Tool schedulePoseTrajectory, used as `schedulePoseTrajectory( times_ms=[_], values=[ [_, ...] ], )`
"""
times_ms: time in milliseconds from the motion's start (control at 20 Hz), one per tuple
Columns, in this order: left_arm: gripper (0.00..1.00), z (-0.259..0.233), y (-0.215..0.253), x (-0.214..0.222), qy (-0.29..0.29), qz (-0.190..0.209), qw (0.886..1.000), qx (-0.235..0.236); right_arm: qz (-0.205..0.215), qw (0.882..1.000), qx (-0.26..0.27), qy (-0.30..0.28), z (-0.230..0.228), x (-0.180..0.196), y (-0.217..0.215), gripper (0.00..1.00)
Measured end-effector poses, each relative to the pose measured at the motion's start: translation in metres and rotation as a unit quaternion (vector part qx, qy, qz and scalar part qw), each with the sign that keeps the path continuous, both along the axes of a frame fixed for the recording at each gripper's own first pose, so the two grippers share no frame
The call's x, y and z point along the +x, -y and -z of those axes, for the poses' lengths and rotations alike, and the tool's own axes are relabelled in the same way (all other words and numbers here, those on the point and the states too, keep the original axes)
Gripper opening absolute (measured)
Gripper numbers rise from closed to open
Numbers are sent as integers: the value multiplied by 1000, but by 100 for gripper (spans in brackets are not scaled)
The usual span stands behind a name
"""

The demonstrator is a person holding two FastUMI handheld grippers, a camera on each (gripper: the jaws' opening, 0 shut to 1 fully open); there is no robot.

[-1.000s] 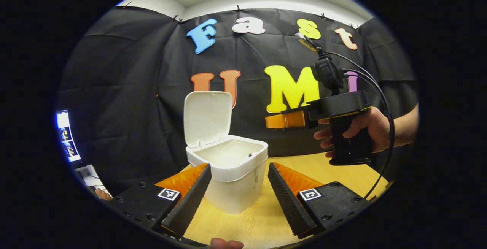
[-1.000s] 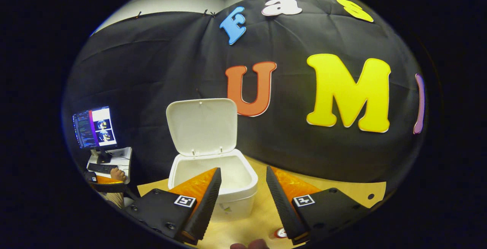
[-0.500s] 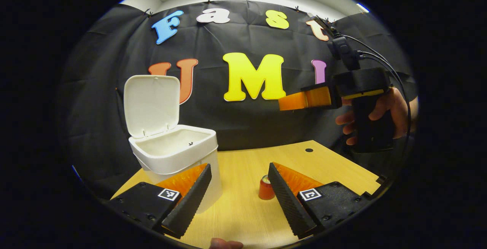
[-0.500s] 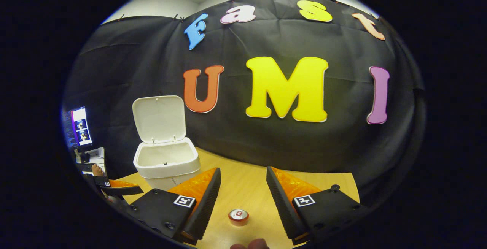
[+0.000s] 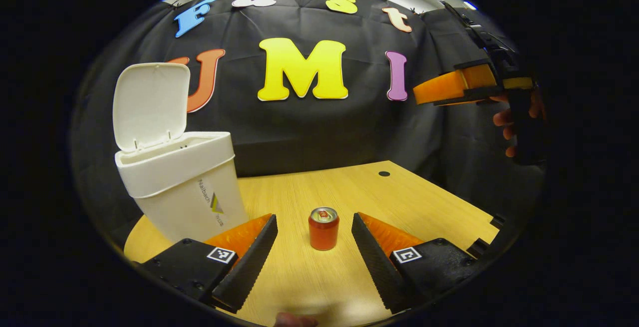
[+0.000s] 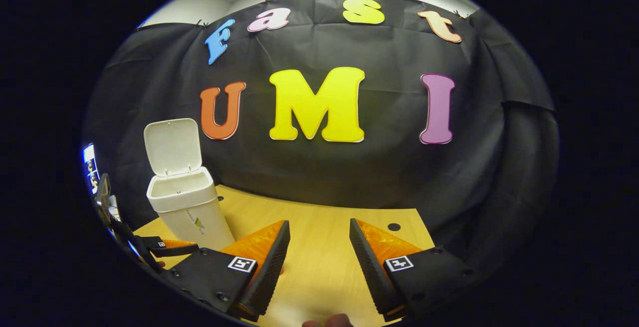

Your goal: Press the lid of the desktop garbage bin to open it, pick up the crumpled paper on the desktop and throw it into the bin, then pick up the pop can on the desktop and drop it into the bin, and finally close the garbage bin lid.

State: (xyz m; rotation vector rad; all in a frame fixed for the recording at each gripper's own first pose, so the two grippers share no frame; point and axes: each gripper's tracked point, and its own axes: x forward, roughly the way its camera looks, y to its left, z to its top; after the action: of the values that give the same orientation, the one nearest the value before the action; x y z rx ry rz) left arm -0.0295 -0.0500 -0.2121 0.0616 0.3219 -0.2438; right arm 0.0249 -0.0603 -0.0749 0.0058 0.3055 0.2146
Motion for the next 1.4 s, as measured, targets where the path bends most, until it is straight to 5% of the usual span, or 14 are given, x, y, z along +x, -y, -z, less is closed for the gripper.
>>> schedulePoseTrajectory(
  times_ms=[500,1400],
  values=[
    [99,82,23,44,-49,2,999,-5,58,998,-34,-6,12,-35,70,78],
    [99,135,32,83,-89,10,996,-16,72,994,-65,-43,43,-35,79,78]
  ],
)
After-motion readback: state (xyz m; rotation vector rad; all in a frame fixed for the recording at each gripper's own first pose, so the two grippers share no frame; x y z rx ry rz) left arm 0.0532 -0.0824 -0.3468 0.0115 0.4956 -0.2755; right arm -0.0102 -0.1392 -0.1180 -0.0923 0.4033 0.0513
